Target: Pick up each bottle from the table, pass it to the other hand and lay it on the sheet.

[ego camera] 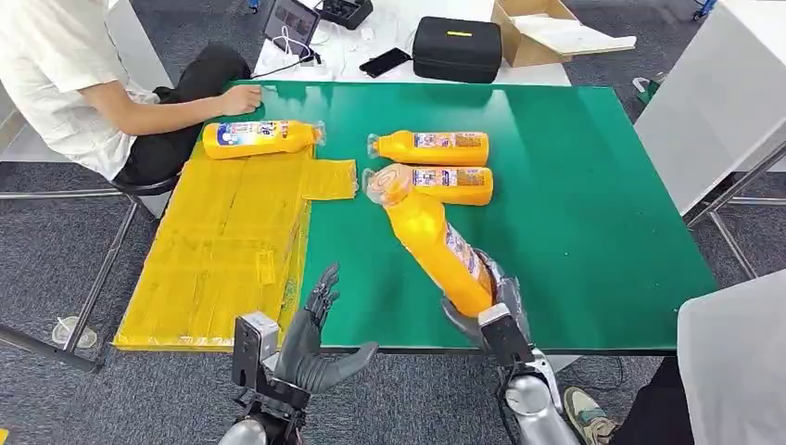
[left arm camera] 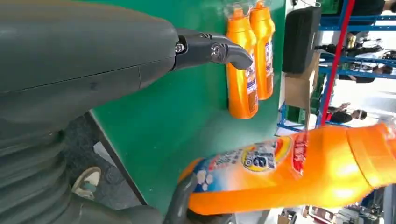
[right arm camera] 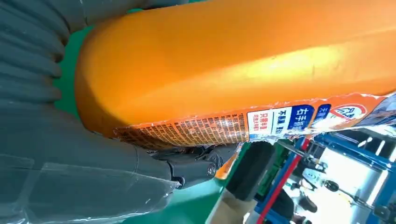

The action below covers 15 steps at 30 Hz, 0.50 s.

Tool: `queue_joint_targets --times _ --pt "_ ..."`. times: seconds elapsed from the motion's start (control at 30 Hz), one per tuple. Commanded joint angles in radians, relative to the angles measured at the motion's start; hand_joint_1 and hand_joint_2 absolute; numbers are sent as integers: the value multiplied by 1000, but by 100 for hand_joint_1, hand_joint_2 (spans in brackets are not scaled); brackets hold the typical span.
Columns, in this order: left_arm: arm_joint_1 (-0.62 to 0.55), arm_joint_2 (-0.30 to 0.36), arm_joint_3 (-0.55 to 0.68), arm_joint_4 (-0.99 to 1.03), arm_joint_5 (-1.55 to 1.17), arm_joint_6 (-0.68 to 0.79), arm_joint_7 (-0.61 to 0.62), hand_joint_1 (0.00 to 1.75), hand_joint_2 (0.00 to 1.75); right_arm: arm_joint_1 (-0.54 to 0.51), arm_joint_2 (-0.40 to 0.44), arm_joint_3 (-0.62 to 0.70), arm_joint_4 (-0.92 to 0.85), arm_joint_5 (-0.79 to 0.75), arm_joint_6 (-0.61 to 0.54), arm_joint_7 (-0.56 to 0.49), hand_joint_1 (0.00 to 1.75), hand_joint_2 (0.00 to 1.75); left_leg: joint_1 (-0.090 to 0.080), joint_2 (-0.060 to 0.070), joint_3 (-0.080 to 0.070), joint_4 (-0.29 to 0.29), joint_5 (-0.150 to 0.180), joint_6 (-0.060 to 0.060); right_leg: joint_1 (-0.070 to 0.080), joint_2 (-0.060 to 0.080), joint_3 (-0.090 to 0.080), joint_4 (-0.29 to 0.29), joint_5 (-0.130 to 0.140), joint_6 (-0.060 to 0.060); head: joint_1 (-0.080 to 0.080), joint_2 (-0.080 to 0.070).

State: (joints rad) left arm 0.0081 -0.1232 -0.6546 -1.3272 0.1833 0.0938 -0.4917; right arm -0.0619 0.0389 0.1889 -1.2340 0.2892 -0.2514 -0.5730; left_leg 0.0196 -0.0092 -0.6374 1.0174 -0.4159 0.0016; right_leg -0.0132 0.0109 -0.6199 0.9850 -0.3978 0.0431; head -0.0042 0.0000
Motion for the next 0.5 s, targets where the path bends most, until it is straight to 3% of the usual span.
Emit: queue_joint_targets --times 0.03,0.2,0.37,0.5 --pt "-10 1 61 23 139 22 57 0 175 28 32 31 -134 -12 -29 -18 175 175 -1 2 4 0 -2 1 0 0 3 1 -2 -2 0 0" --pt "-24 -3 52 19 185 -9 69 0 175 -7 26 88 -91 3 -39 2 175 175 0 2 3 0 -2 1 0 1 2 0 -1 -2 0 0" --pt "-94 -25 30 72 310 -97 137 0 175 -116 -20 259 113 126 6 27 175 175 0 3 2 0 0 1 1 2 2 -1 1 -1 0 0" --pt "-116 -34 28 76 339 -106 142 0 175 -141 -16 298 151 176 -22 23 175 175 0 5 7 -1 -1 2 1 2 6 -1 0 -3 0 0"
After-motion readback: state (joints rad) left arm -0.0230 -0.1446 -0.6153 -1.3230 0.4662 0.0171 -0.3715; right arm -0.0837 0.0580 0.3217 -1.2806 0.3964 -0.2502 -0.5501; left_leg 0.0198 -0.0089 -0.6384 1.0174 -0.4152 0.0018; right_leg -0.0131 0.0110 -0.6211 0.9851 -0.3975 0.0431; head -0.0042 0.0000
